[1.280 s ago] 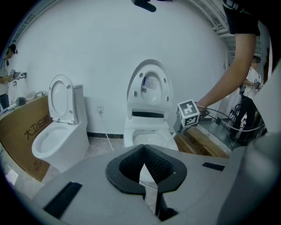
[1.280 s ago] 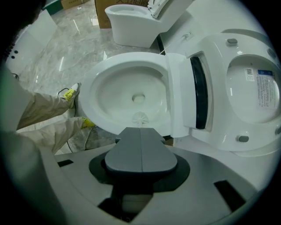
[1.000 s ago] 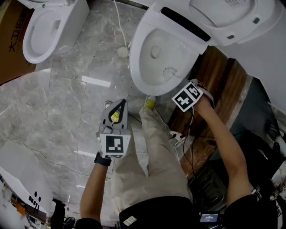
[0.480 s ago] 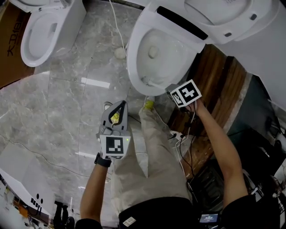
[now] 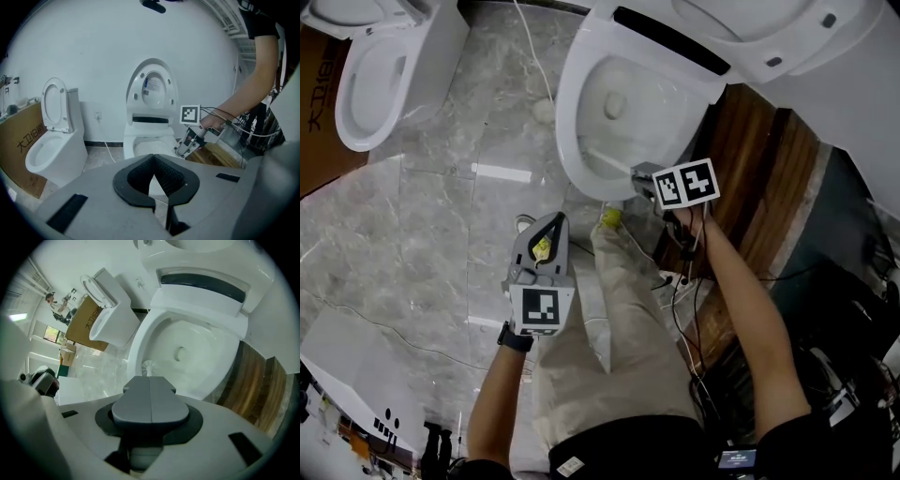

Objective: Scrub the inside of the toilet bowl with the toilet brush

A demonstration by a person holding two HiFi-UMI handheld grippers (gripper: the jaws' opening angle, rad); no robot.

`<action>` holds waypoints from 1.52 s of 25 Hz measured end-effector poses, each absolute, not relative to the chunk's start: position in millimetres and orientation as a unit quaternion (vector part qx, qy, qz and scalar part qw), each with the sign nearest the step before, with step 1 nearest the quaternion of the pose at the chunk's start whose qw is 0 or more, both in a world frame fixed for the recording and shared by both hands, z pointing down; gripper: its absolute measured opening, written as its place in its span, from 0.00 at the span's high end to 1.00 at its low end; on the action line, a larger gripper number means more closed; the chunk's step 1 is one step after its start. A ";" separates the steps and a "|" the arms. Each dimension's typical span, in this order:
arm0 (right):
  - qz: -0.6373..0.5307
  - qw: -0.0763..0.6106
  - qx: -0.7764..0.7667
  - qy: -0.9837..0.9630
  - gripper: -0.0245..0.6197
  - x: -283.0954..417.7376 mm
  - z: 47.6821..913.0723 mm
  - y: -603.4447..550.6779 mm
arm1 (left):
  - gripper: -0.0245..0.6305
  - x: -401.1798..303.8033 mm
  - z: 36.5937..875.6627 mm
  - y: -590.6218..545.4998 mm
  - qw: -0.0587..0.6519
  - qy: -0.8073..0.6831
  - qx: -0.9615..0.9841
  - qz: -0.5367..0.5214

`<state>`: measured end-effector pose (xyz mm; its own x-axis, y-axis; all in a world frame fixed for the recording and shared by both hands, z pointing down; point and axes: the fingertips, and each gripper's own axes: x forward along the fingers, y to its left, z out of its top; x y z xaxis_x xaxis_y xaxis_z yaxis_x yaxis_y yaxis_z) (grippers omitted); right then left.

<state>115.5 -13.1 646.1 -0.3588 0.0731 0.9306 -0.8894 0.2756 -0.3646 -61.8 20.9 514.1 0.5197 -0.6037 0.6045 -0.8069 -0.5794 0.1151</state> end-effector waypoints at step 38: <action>-0.135 0.682 0.212 -0.686 0.71 177.0 694.0 -162.7 | 0.94 -19.9 539.3 4.7 0.205 -0.410 0.846 0.270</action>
<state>177.0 -162.7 694.0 0.0217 -0.4762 0.8791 -0.1070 0.8731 0.4756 -19.9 4.7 539.3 0.5168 -0.5839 0.6261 -0.8056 -0.5791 0.1249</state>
